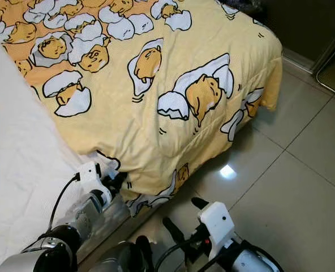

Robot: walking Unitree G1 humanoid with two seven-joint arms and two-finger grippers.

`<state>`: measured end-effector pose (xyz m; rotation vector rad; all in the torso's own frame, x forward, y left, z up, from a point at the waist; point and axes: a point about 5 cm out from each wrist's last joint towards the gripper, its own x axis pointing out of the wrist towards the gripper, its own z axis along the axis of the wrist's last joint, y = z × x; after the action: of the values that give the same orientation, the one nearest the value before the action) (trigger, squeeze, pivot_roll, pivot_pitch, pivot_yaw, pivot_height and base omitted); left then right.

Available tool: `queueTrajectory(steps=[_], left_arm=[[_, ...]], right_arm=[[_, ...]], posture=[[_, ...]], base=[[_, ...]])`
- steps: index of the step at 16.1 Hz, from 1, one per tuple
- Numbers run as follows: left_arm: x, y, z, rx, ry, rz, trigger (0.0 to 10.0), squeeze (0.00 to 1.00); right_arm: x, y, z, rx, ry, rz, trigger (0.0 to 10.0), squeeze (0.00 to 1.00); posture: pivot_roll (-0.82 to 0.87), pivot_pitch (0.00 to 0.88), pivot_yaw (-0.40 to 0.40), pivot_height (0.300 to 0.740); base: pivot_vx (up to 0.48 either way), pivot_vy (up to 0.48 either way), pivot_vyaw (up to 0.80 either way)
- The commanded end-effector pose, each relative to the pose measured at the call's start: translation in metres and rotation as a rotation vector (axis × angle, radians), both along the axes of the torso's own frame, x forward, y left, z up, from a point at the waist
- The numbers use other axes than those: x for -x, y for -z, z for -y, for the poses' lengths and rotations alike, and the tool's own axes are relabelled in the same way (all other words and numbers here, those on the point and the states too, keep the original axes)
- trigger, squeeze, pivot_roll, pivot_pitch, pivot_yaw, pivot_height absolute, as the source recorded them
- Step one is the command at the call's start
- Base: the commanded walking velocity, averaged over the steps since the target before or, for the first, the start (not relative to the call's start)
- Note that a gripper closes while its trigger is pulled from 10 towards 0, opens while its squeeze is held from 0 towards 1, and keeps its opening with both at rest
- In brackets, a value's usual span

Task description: Clean up the room

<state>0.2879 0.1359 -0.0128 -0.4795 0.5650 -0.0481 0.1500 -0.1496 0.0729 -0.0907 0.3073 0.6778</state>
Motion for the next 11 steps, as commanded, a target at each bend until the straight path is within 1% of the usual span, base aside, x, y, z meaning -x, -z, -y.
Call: queueTrajectory(steps=[1,2,5,8,11], left_arm=[[0.009,0.009,0.006,0.015,0.031,-0.045,0.0,0.00],[0.008,0.007,0.007,0.022,0.047,-0.030,0.0,0.00],[0.009,0.008,0.010,0.036,0.062,-0.031,0.0,0.00],[0.011,0.010,0.012,0.053,0.081,-0.034,0.0,0.00],[0.017,0.013,0.017,0.090,0.097,-0.043,0.0,0.00]], right_arm=[[0.002,0.002,-0.001,-0.003,-0.001,-0.013,10.0,0.00],[0.002,0.002,0.000,-0.002,-0.001,-0.012,10.0,0.00],[0.001,0.003,-0.001,-0.004,-0.004,-0.011,10.0,0.00],[0.000,0.003,0.000,-0.002,-0.003,-0.010,10.0,0.00],[0.001,0.004,0.000,-0.002,-0.006,-0.013,10.0,0.00]], posture=[[-0.33,0.209,0.143,0.740],[-0.33,0.208,0.142,0.740],[-0.33,0.210,0.144,0.740],[-0.32,0.203,0.144,0.740],[-0.32,0.201,0.142,0.740]], base=[[0.000,0.000,0.00],[0.000,0.000,0.00],[0.000,0.000,0.00],[0.000,0.000,0.00],[0.000,0.000,0.00]])
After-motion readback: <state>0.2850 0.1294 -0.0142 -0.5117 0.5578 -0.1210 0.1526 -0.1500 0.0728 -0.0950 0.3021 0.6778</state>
